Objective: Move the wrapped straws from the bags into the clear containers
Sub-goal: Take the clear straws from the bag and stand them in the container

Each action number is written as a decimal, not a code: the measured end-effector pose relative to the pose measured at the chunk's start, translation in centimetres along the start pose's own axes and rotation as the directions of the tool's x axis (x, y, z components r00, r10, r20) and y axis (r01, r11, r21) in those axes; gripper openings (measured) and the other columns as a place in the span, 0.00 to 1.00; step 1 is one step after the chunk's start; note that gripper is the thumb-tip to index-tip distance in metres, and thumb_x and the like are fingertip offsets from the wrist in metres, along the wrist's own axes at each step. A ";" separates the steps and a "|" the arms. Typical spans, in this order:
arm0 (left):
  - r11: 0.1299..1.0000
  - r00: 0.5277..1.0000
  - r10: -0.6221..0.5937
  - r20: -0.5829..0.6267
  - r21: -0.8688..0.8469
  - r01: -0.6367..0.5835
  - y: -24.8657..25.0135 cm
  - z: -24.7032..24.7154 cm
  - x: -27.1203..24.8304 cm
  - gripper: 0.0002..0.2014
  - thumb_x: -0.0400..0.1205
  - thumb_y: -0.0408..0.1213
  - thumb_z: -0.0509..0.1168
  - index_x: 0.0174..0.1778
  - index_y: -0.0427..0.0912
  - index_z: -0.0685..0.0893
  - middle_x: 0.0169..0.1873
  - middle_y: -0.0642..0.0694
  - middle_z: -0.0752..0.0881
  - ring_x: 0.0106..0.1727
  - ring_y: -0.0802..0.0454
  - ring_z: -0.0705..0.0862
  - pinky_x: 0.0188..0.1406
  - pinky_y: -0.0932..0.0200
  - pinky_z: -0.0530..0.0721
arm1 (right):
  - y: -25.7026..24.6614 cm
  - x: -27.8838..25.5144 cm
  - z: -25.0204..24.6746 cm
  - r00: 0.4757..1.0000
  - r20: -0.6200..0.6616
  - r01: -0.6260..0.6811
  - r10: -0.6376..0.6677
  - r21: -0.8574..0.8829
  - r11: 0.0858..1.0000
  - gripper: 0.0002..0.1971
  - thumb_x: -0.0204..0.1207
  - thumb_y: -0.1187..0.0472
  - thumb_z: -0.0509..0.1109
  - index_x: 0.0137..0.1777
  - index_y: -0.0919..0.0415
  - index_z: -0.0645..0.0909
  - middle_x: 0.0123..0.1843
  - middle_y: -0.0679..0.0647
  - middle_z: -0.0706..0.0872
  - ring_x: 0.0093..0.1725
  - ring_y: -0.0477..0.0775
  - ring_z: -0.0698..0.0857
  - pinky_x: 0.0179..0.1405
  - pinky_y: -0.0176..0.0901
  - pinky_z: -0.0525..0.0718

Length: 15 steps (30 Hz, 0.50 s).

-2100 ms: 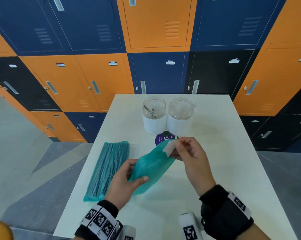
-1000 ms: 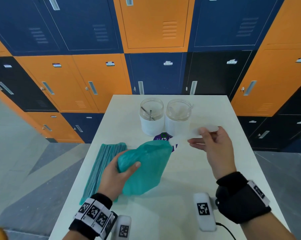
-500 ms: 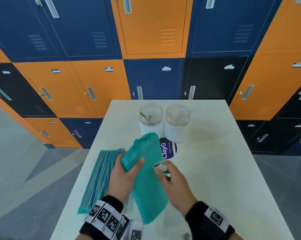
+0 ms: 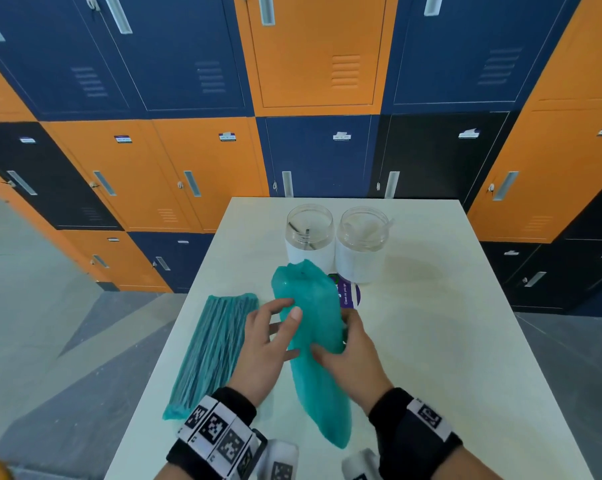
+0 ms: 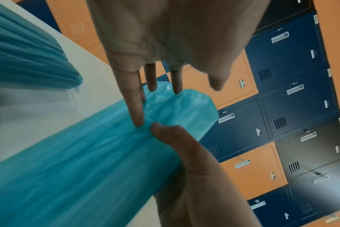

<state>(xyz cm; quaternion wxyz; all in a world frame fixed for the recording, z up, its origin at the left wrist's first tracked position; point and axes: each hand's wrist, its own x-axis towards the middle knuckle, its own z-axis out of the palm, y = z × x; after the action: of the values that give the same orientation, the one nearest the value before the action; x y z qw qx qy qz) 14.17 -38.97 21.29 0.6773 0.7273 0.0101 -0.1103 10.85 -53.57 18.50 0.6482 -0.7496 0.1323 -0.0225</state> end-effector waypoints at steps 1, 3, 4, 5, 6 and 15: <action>0.999 0.999 0.018 -0.038 0.051 -0.016 -0.4 -0.2 0.2 0.25 0.71 0.56 0.72 0.62 0.52 0.77 0.63 0.44 0.74 0.59 0.54 0.81 0.50 0.51 0.89 | -0.1 0.4 -0.6 1.000 -0.021 -0.023 0.024 0.043 0.999 0.21 0.63 0.63 0.76 0.54 0.48 0.75 0.51 0.45 0.88 0.48 0.43 0.88 0.51 0.44 0.87; 0.991 0.990 0.041 -0.136 0.128 -0.024 -1.2 -1.0 0.5 0.36 0.66 0.54 0.80 0.65 0.48 0.72 0.62 0.44 0.74 0.56 0.52 0.81 0.51 0.55 0.85 | -0.4 0.9 -2.0 0.998 -0.004 -0.065 0.067 0.176 0.982 0.21 0.57 0.63 0.72 0.53 0.53 0.80 0.49 0.52 0.90 0.49 0.56 0.89 0.48 0.48 0.87; 0.988 0.986 0.041 -0.160 0.151 -0.017 -1.6 -1.4 0.6 0.43 0.63 0.54 0.82 0.69 0.47 0.69 0.62 0.45 0.74 0.57 0.52 0.81 0.51 0.59 0.82 | -0.7 1.0 -2.8 0.996 0.032 -0.087 0.081 0.260 0.962 0.22 0.56 0.65 0.71 0.53 0.57 0.81 0.48 0.55 0.91 0.48 0.59 0.89 0.46 0.48 0.87; 0.987 0.989 0.033 -0.145 0.159 -0.010 -1.7 -1.8 0.6 0.47 0.60 0.54 0.81 0.72 0.47 0.67 0.63 0.47 0.75 0.58 0.53 0.81 0.51 0.62 0.80 | -0.9 1.0 -3.4 0.993 0.074 -0.107 0.088 0.331 0.938 0.23 0.55 0.67 0.70 0.54 0.61 0.82 0.48 0.56 0.91 0.46 0.59 0.89 0.43 0.47 0.86; 0.990 0.996 0.017 -0.089 0.144 -0.004 -1.6 -2.1 0.5 0.48 0.60 0.54 0.81 0.74 0.47 0.67 0.64 0.50 0.77 0.60 0.55 0.81 0.51 0.66 0.80 | -1.2 1.1 -3.9 0.989 0.114 -0.128 0.091 0.383 0.915 0.24 0.54 0.69 0.68 0.55 0.63 0.82 0.47 0.57 0.91 0.45 0.58 0.89 0.42 0.46 0.85; 0.994 0.888 -0.092 0.451 -0.007 0.106 -0.1 -2.5 -0.6 0.49 0.51 0.62 0.84 0.67 0.49 0.77 0.59 0.57 0.89 0.63 0.56 0.86 0.55 0.65 0.84 | 0.3 1.5 -4.7 0.924 0.324 -0.359 0.202 0.559 0.747 0.30 0.49 0.70 0.60 0.55 0.67 0.84 0.50 0.66 0.87 0.48 0.65 0.85 0.47 0.53 0.81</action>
<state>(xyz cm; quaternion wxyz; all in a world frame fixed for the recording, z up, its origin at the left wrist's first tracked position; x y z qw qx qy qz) 13.90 -36.42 21.46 0.6662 0.6698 -0.1081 -0.3095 11.27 -58.45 18.79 0.8612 -0.4690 0.1499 0.1262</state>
